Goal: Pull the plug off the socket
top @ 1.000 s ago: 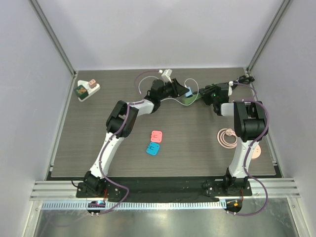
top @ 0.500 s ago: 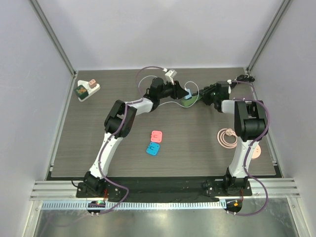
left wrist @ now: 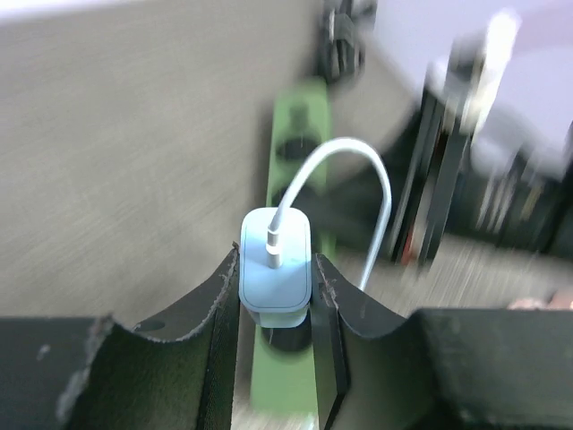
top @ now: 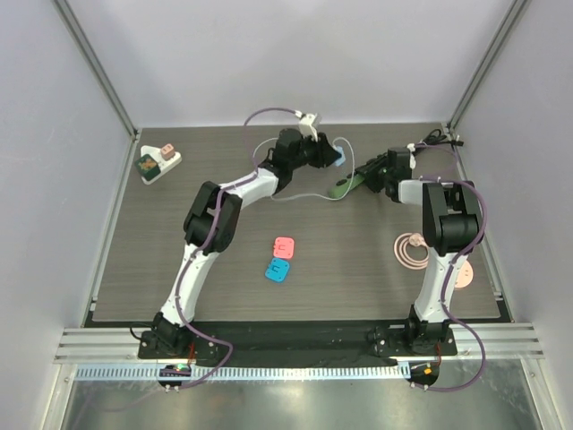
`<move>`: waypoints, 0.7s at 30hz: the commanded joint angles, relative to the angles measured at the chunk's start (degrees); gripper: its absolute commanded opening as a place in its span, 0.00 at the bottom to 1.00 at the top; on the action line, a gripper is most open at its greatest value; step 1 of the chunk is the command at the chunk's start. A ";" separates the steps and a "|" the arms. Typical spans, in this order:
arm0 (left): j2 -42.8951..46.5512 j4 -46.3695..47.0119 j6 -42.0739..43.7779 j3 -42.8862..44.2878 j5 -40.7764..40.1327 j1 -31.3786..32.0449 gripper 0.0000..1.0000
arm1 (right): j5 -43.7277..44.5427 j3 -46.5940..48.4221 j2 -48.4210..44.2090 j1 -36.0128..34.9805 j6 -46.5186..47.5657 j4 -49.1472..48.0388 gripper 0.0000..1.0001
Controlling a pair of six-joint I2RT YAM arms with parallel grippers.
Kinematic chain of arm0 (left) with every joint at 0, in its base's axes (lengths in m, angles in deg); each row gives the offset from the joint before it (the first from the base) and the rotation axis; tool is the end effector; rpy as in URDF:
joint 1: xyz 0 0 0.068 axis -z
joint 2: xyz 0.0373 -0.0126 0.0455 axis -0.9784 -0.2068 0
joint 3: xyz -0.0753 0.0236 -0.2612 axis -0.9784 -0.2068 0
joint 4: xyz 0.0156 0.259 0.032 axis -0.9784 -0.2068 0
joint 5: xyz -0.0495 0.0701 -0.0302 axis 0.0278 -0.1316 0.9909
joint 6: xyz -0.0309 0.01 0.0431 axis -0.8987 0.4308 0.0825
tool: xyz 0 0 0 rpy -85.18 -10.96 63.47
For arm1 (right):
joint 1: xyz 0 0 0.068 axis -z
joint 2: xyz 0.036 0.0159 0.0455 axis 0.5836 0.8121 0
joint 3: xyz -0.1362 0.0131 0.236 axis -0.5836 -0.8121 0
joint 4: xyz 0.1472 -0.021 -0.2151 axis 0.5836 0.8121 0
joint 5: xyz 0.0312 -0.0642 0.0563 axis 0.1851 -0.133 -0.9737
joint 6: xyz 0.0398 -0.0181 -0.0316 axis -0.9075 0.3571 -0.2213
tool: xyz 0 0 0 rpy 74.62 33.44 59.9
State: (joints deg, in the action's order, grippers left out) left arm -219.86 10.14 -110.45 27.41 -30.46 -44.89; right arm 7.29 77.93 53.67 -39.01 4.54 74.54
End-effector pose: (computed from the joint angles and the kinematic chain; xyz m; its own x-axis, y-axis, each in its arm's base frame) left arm 0.4615 -0.3175 0.1854 -0.4800 -0.1609 -0.8624 0.6729 0.5632 -0.4796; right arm 0.4348 0.0292 0.1406 -0.4723 0.7804 -0.4098 0.4021 0.6044 0.6877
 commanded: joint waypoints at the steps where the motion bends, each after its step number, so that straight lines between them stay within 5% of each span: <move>1: 3.99 5.82 -11.31 10.69 -7.05 -3.72 0.00 | -1.51 -7.08 -0.16 -0.38 3.20 -2.61 0.01; 6: -0.85 4.74 -14.68 17.84 -3.03 -5.57 0.00 | -2.57 -9.29 -0.77 0.59 2.85 -4.74 0.01; 15: 9.05 6.60 -7.38 7.04 1.20 -5.39 0.00 | -2.05 -4.29 -0.42 0.85 6.09 -7.92 0.03; 21: 17.50 -2.53 0.79 0.61 3.83 -5.40 0.00 | -0.20 -2.79 -1.65 1.55 9.34 -6.51 0.27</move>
State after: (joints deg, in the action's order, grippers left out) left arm -212.23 8.83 -115.87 27.61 -29.50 -50.36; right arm 5.09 73.07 52.77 -37.66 6.73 66.82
